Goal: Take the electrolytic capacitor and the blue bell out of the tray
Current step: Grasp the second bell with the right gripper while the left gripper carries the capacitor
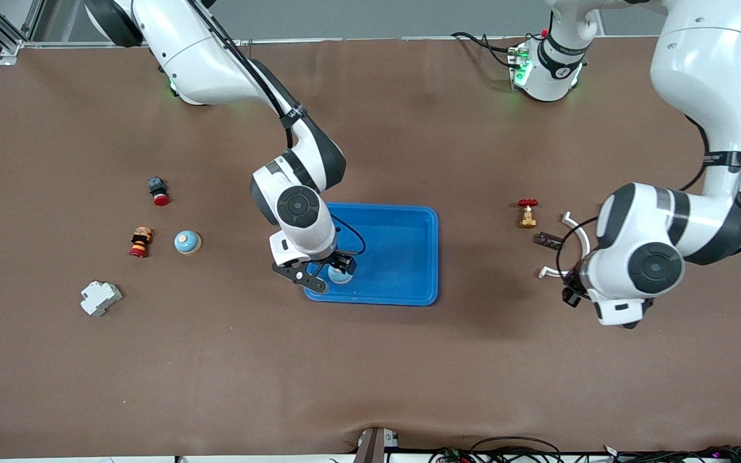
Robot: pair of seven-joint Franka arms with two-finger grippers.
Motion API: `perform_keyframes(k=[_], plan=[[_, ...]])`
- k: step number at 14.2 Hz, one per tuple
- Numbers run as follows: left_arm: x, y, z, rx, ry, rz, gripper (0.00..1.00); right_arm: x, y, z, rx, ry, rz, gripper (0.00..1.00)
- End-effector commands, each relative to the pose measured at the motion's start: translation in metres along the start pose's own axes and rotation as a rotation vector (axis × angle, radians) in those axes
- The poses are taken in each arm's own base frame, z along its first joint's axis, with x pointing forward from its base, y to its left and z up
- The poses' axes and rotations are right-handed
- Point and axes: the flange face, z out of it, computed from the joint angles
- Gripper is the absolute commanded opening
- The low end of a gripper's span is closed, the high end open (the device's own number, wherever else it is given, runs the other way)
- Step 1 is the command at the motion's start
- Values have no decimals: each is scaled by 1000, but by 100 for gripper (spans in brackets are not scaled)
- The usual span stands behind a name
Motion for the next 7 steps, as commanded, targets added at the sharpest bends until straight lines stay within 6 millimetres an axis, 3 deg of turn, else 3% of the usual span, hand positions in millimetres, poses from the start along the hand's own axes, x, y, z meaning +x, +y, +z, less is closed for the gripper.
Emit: perform_keyframes(k=[1,7], plan=[[26,-7,21,3,38,36,0,0,-15,16,11,30,11,100],[75,-40,87,-23,34,107,0,-5,-21,37,-2,41,5,100]])
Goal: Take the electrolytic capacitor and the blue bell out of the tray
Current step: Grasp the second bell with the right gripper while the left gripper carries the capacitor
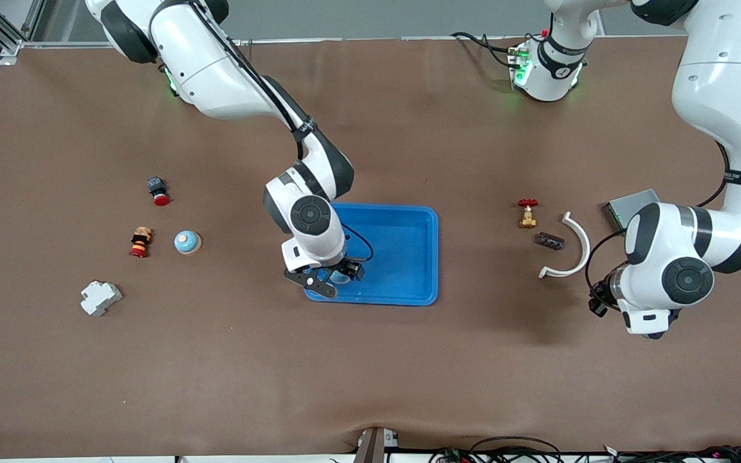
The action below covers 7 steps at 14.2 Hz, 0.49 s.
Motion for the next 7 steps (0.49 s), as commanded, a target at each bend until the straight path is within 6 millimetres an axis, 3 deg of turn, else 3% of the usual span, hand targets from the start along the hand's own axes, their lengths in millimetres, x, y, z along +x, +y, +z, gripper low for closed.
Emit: perform_keyframes(k=[1,3,7], plan=[[15,-19,22,11,7,36,0,-1,-7,8,-17,34,13,100],[15,-20,49,31,-24,41,0,0,-7,13,-8,47,15,100],[2,-19,68,27,-44,23,0,-1,-8,22,-1,50,13,100]])
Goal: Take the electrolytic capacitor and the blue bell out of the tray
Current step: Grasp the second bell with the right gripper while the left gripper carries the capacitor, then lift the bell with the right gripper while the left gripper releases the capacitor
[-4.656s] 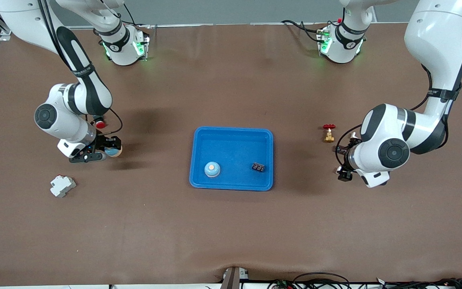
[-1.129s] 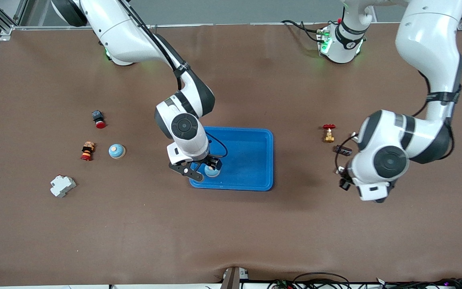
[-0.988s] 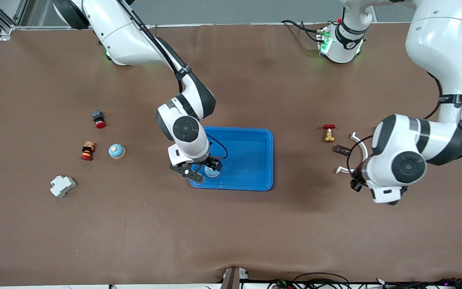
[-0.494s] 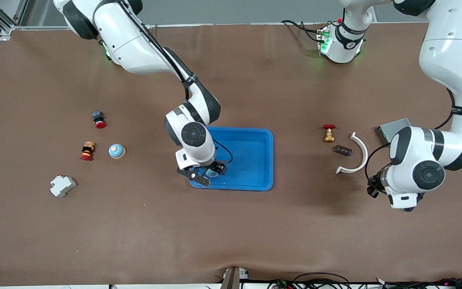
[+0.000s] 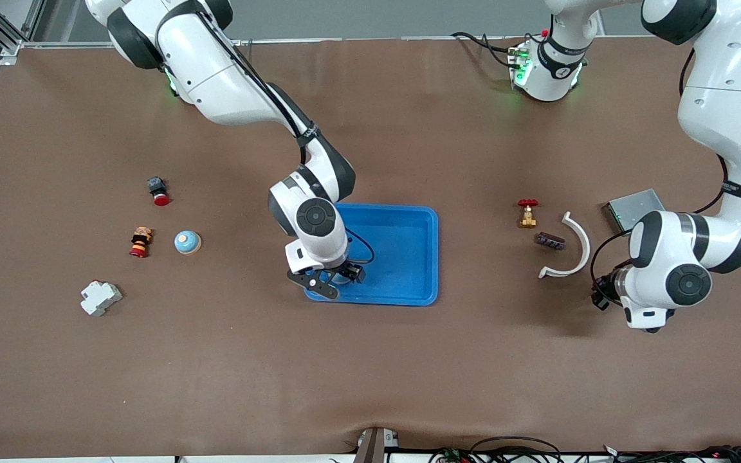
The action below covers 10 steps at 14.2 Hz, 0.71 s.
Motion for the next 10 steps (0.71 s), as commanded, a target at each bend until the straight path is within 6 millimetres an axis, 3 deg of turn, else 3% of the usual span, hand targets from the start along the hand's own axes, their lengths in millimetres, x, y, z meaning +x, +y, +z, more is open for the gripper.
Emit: perform_keyframes(k=[1,3,4,5,6,7,9,10], plan=[[-10,-2,7,2,15,4,0,-1,-8,5,-1,27,6,100],[-20,2,13,3,13,16,0,-1,-7,7,-4,28,7,97],[-22,2,15,7,12,19,0,-4,-9,8,2,28,3,89],[-22,2,13,10,15,27,14,-5,-9,12,1,29,1,81],[-21,2,11,9,16,29,67,-5,-9,11,2,30,-1,67],[-17,0,5,2,20,19,100,-6,-10,12,3,28,-1,48],[-19,2,-10,-12,36,18,100,-3,-11,7,8,29,1,10],[-22,6,-24,-29,49,18,100,-3,-11,7,5,27,2,0]])
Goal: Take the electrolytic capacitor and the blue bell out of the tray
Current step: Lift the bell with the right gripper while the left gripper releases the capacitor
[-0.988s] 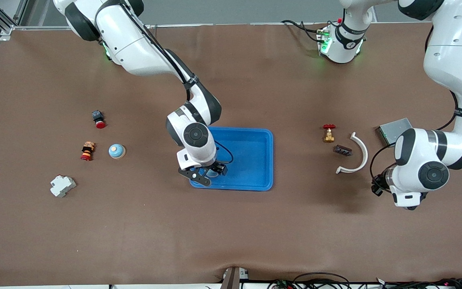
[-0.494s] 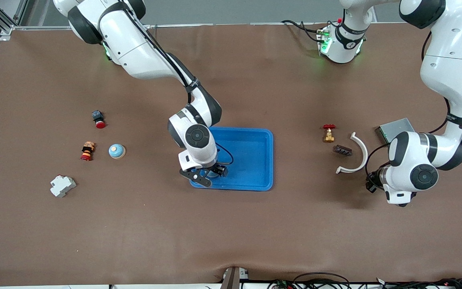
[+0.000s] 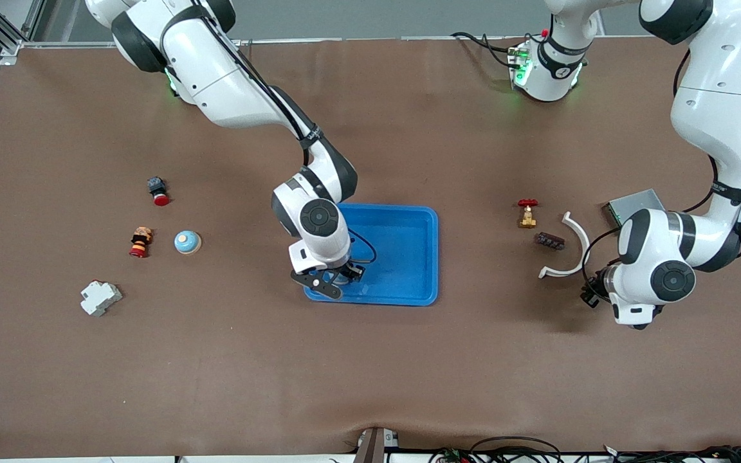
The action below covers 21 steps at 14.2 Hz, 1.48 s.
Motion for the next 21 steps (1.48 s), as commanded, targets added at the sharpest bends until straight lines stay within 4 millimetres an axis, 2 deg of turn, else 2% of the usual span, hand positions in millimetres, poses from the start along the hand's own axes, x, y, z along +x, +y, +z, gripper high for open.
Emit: perform_keyframes(k=[1,3,5,6,7,9,10,12,13,16,19,21], plan=[[-9,1,-45,-37,57,11,100,1,-9,-5,0,20,11,0],[-19,5,-89,-80,106,70,100,0,-10,-13,-9,11,31,0],[-19,-2,-148,-131,174,122,100,6,-14,-33,-24,1,37,0],[-28,4,-165,-147,191,158,100,10,-14,-39,-33,-6,40,0],[-26,4,-183,-161,211,159,100,14,-13,-47,-33,-7,43,0],[-36,0,-225,-179,249,193,100,25,-8,-55,-34,-12,19,0],[-38,-11,-250,-181,281,226,100,26,-4,-55,-57,-24,-6,0],[-42,-31,-290,-152,313,342,100,42,8,-67,-76,-39,-55,0],[-42,-44,-304,-144,284,368,100,50,14,-74,-80,-47,-85,0],[-63,-75,-356,-153,218,413,100,82,36,-98,-70,-57,-165,0],[-91,-104,-396,-126,208,504,100,112,63,-101,-89,-79,-230,0],[-105,-122,-409,-107,174,580,100,122,77,-92,-98,-92,-260,0]])
